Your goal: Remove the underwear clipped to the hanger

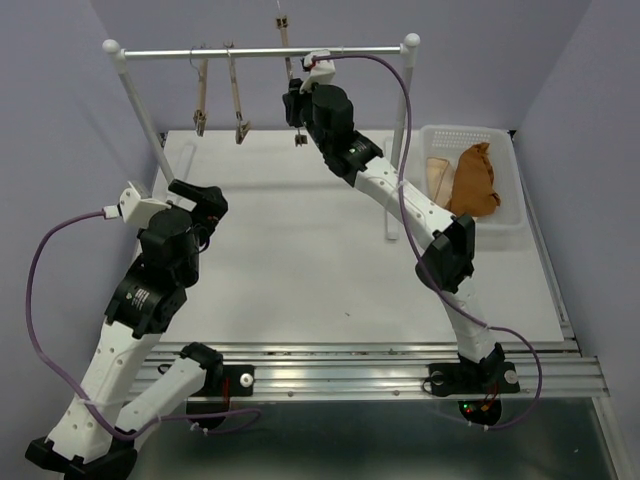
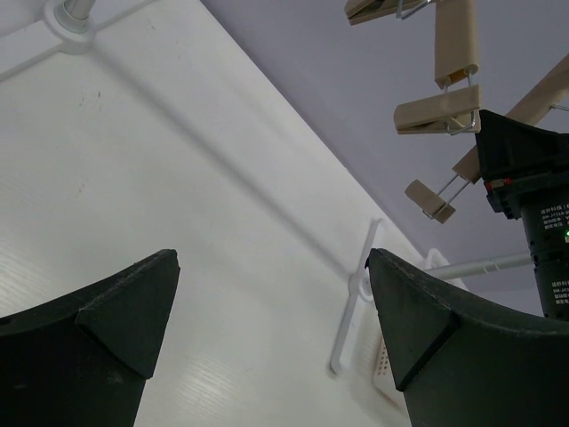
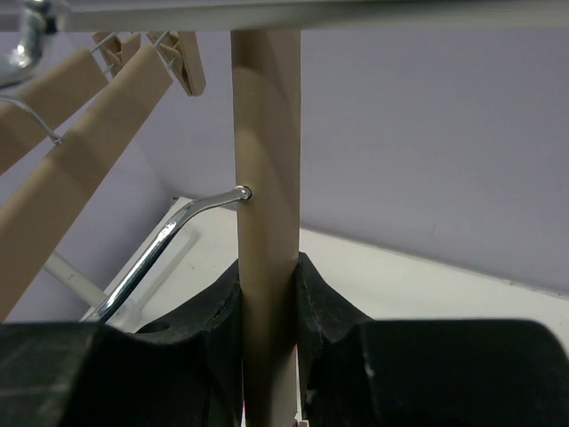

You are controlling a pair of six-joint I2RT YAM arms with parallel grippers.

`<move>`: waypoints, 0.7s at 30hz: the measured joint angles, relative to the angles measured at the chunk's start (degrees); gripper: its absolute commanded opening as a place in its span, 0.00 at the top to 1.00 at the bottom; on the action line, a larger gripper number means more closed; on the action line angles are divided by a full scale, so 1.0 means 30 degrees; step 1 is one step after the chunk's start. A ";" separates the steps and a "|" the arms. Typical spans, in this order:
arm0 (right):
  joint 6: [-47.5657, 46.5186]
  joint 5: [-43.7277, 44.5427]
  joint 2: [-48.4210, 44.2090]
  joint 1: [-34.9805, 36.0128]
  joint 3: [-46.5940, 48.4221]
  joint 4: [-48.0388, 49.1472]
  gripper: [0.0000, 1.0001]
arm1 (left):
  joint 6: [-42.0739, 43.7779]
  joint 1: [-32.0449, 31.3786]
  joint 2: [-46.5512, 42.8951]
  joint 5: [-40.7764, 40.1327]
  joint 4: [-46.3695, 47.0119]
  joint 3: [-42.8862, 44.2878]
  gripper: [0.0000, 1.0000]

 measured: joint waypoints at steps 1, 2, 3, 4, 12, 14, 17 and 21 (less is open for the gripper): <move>-0.0073 0.0036 0.0000 -0.0044 0.0000 0.0080 0.89 | 0.0007 0.0000 0.0015 0.0007 0.0000 0.0000 0.01; -0.0102 0.0066 0.0000 -0.0058 0.0022 0.0124 0.89 | 0.0015 0.0000 0.0029 0.0015 0.0000 0.0000 0.01; -0.0160 0.0073 0.0000 -0.0102 0.0073 0.0117 0.89 | 0.0022 0.0000 0.0044 0.0015 0.0000 0.0000 0.01; -0.0211 0.0073 0.0000 -0.0146 0.0109 0.0131 0.89 | 0.0044 0.0000 0.0044 0.0022 0.0000 0.0000 0.01; -0.0291 0.0015 0.0721 -0.1056 0.1625 0.0729 0.87 | 0.0146 0.0000 0.0095 0.0153 0.0095 -0.0255 0.01; -0.0299 0.0015 0.0874 -0.1355 0.1647 0.1078 0.85 | 0.0146 0.0000 0.0117 0.0189 0.0095 -0.0255 0.01; -0.0386 0.0007 0.1107 -0.1705 0.1647 0.1253 0.85 | 0.0153 0.0000 0.0226 0.0255 0.0109 -0.0255 0.01; -0.0503 0.0015 0.1355 -0.1967 0.1639 0.1348 0.81 | 0.0299 0.0000 0.0525 0.0328 0.0262 -0.0255 0.01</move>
